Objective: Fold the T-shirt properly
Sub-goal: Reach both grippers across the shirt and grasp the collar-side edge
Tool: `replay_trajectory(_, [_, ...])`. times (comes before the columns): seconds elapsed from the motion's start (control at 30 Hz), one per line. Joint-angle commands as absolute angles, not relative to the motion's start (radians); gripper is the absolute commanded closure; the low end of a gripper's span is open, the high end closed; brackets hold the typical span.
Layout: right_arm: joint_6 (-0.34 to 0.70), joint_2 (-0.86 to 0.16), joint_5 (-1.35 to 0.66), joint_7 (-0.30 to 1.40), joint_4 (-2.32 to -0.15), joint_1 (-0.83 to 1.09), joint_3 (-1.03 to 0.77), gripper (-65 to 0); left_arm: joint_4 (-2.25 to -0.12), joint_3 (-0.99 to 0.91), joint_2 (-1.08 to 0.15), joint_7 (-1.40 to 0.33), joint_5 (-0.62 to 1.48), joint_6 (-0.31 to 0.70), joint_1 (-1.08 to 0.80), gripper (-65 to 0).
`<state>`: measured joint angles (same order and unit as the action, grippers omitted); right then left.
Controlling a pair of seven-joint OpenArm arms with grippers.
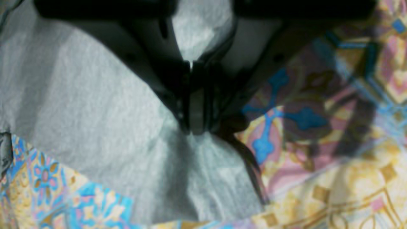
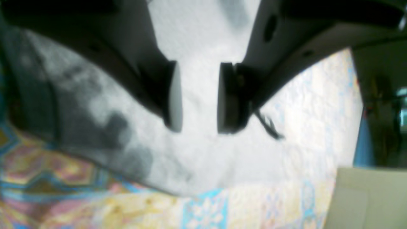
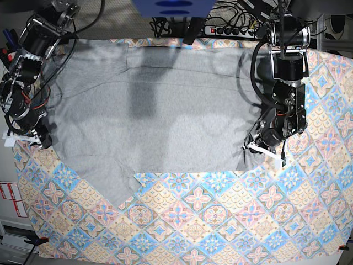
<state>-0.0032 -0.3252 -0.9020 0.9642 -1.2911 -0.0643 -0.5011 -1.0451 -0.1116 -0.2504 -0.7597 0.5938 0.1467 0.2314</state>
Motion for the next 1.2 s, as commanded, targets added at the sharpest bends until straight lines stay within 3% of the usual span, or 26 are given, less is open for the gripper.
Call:
replay_trajectory(0.0, [0.002, -0.363, -0.911, 0.946, -1.282, -0.096, -0.478, -18.9, -1.081, -0.117, -0.268, -0.760, 0.599, 0.148, 0.242, 0.0])
replay_trajectory(0.1, [0.004, -0.426, -0.911, 0.943, -1.193, -0.176, -0.375, -19.2, -1.133, -0.128, -0.268, -0.782, 0.599, 0.148, 0.205, 0.0])
replay_trajectory(0.3, [0.004, -0.495, -0.875, 0.940, -1.012, -0.338, -0.142, -27.9, -1.211, -0.226, -0.268, -0.782, 0.599, 0.150, 0.130, 0.0])
replay_trajectory(0.5, [0.005, -0.490, -0.555, 0.871, -0.911, -0.446, 0.010, -30.8, -1.265, -0.229, -0.282, -0.783, 0.599, 0.150, 0.082, 0.0])
replay_trajectory(0.6, [0.087, -0.490, -0.460, 0.806, -0.885, -0.449, 0.061, -31.6, -1.267, -0.229, -0.286, -0.783, 0.601, 0.150, 0.074, 0.0])
replay_trajectory(0.67, [0.165, -0.490, -0.418, 0.773, -0.860, -0.449, 0.079, -31.5, -1.267, -0.229, -0.288, -0.783, 0.601, 0.150, 0.074, 0.0])
replay_trajectory(0.9, [0.272, -0.490, -0.325, 0.624, -0.717, -0.449, 0.084, -31.5, -1.267, -0.229, -0.286, -0.783, 0.601, 0.150, 0.074, 0.0])
replay_trajectory(1.17, [0.291, -0.490, -0.325, 0.441, -0.553, -0.449, 0.085, -31.6, -1.267, -0.229, -0.282, -0.783, 0.601, 0.150, 0.074, 0.0])
